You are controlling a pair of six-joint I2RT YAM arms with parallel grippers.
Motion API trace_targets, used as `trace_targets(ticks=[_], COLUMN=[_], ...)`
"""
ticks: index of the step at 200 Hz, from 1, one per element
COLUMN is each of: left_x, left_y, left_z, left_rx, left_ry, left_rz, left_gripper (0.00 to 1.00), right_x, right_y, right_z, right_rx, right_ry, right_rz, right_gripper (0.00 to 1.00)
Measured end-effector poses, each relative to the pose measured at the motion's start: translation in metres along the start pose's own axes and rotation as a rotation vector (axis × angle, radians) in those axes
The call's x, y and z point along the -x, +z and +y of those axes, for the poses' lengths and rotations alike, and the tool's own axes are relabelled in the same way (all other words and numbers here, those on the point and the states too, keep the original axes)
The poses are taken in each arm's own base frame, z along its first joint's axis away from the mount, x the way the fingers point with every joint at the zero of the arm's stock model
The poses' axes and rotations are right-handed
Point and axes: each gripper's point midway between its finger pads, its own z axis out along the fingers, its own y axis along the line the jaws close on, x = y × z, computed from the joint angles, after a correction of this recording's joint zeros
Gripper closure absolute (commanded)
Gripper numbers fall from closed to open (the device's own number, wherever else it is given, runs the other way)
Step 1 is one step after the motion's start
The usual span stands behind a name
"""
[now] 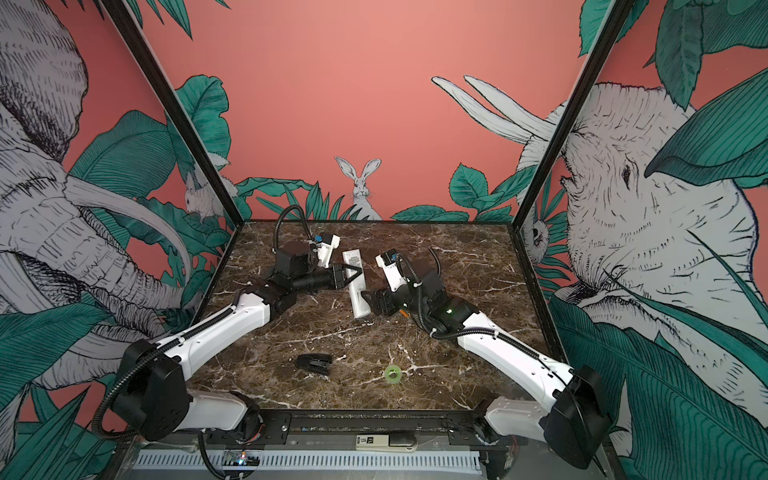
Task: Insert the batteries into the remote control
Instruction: 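Slide the battery cover off the remote with the right gripper, then pull the white battery cover away from the remote with the right gripper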
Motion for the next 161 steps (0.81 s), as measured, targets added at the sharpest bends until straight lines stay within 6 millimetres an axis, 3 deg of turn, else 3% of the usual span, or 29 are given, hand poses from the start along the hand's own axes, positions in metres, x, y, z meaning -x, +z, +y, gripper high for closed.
trace_targets(ticks=[43, 161], left_x=[0.001, -0.002], left_y=[0.000, -0.001], left_z=[0.002, 0.009], left_rx=[0.011, 0.045], left_ry=[0.000, 0.003], left_rz=[-0.007, 0.002], left_gripper=[1.00, 1.00], right_x=[-0.012, -0.015], right_y=[0.017, 0.043], right_z=[0.000, -0.003], right_rx=[0.037, 0.054], right_ry=[0.048, 0.065], right_rz=[0.051, 0.085], right_gripper=[0.23, 0.34])
